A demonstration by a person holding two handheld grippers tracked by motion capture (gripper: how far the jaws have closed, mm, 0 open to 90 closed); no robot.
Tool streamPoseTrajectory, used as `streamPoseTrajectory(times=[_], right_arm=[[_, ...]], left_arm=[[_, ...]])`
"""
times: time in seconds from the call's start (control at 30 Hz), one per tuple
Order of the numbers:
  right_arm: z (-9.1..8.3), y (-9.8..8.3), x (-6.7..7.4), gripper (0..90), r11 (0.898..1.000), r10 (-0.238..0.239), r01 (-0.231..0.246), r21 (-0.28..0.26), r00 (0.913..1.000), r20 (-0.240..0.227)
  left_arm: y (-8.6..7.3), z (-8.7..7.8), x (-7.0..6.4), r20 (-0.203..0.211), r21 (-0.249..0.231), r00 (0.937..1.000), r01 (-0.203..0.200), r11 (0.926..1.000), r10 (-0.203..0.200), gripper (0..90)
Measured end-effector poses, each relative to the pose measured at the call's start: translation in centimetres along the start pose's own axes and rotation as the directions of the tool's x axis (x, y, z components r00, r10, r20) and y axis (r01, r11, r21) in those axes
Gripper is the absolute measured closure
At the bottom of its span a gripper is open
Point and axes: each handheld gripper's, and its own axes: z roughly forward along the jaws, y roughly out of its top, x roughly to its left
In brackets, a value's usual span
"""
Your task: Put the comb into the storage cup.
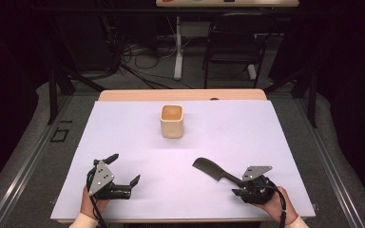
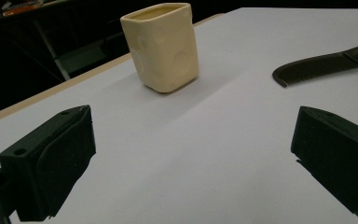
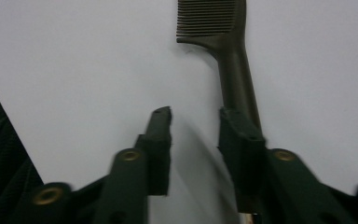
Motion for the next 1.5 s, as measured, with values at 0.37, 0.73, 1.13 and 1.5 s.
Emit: streamPoseTrajectory(times=[0.37,0.73,1.13,1.5], right_arm=[[-1.0,1.1,-0.1,20.3,1.000,0.012,-0.011,-0.019,0.9996,0.026],[-1.2,2.3,-0.4,0.0,1.000,-0.012,0.013,-0.012,0.9989,0.045],[-0.6,3.4,-0.9,0.0,0.999,-0.037,0.037,0.022,0.9987,0.033],[0.1,4.4,-1.6,0.0,0.996,-0.074,0.072,0.049,0.9962,0.046]], left_arm=[[0.0,0.0,0.0,0.000,0.000,1.0000,-0.004,1.0000,0.004,0.0],[0.0,0.1,0.0,0.002,0.001,1.0000,-0.004,1.0000,0.004,0.0],[0.0,0.2,0.0,0.005,0.000,1.0000,-0.004,1.0000,0.004,0.0],[0.0,0.2,0.0,0.004,0.001,1.0000,-0.006,1.0000,0.006,0.0]])
